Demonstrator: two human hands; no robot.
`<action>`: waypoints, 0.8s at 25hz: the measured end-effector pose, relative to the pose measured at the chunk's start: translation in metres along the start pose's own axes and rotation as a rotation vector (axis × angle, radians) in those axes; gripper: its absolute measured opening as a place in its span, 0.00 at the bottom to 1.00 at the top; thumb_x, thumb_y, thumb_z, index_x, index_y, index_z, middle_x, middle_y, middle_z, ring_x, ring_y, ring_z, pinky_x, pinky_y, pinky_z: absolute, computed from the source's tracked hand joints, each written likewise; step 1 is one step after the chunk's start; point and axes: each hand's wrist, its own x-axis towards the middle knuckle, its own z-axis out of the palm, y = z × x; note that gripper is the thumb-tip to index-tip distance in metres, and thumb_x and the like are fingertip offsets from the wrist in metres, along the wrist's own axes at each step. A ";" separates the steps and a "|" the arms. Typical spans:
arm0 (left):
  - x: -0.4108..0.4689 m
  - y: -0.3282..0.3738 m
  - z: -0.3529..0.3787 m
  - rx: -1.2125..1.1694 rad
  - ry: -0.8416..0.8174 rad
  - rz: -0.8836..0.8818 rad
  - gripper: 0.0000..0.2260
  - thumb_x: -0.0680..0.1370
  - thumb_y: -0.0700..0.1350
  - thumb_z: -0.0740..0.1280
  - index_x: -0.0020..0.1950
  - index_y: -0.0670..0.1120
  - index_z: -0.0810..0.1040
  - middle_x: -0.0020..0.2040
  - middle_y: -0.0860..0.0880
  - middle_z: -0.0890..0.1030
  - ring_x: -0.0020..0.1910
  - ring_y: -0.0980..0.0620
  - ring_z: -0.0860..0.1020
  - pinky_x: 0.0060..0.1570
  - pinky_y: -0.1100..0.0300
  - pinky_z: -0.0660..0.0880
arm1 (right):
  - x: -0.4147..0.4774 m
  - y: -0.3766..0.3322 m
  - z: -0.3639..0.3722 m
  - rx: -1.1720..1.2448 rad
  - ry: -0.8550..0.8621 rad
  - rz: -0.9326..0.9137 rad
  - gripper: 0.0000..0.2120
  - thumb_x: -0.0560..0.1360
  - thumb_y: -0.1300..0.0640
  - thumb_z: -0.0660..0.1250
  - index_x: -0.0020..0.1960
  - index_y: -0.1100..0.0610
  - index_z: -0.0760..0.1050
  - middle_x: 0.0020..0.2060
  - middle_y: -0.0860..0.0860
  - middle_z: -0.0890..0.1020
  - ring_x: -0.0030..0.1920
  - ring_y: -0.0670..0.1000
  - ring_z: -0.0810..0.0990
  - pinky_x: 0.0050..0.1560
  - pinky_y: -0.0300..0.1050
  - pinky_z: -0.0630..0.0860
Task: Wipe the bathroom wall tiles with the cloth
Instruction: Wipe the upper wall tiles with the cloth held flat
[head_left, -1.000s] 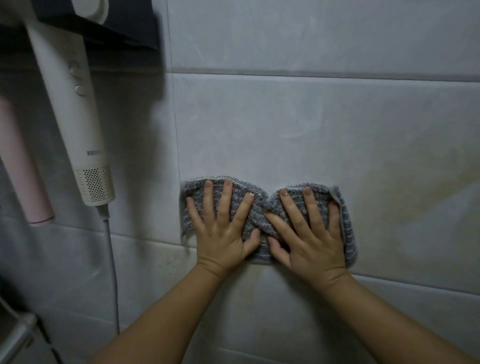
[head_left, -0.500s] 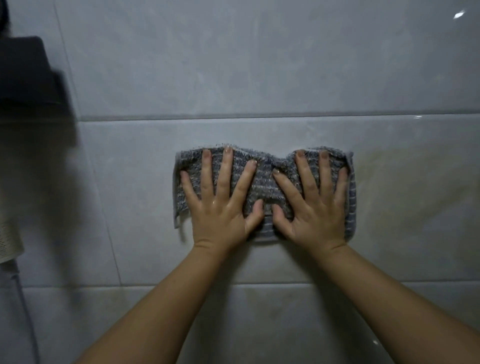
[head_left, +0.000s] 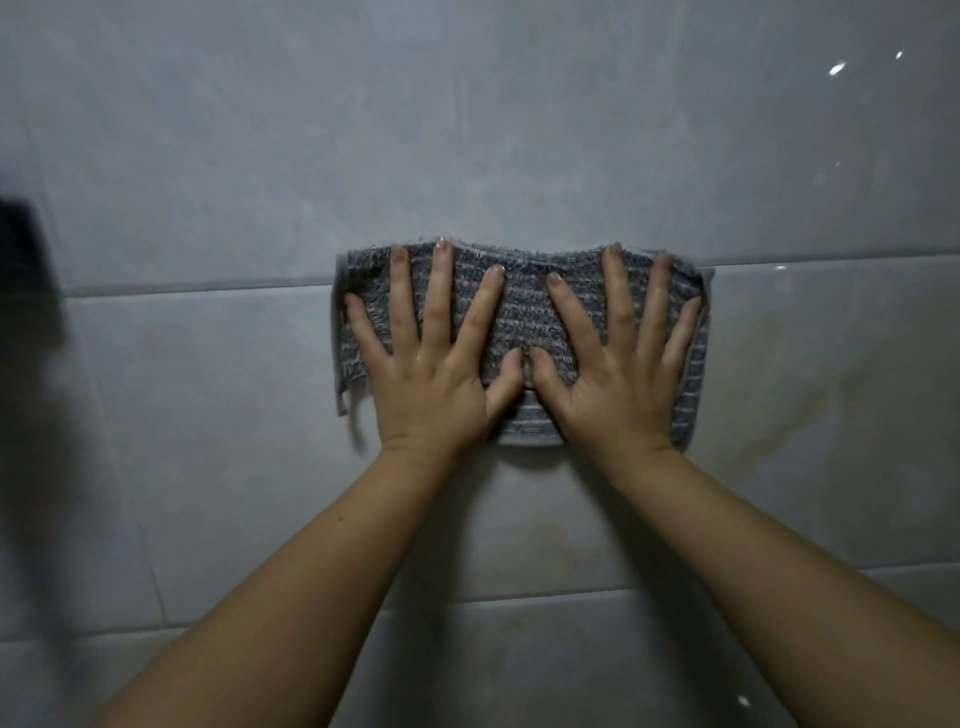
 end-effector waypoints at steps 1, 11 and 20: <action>-0.004 0.008 0.002 -0.001 0.001 0.021 0.28 0.78 0.61 0.58 0.77 0.54 0.65 0.78 0.42 0.62 0.76 0.35 0.59 0.71 0.30 0.49 | -0.006 0.012 0.000 -0.015 0.004 -0.026 0.26 0.78 0.39 0.57 0.74 0.44 0.63 0.76 0.57 0.60 0.76 0.67 0.54 0.72 0.70 0.49; -0.027 0.050 0.006 -0.030 -0.009 0.104 0.28 0.79 0.62 0.58 0.77 0.54 0.65 0.78 0.42 0.63 0.77 0.36 0.58 0.71 0.30 0.51 | -0.033 0.051 -0.007 -0.031 -0.049 -0.014 0.31 0.74 0.40 0.60 0.75 0.43 0.60 0.77 0.55 0.57 0.76 0.66 0.51 0.73 0.69 0.46; -0.044 0.099 0.012 -0.053 -0.059 0.121 0.29 0.78 0.62 0.60 0.77 0.54 0.65 0.78 0.42 0.61 0.77 0.37 0.56 0.71 0.30 0.49 | -0.065 0.096 -0.012 -0.053 -0.072 -0.004 0.31 0.74 0.43 0.61 0.75 0.46 0.60 0.77 0.57 0.57 0.76 0.67 0.51 0.73 0.70 0.46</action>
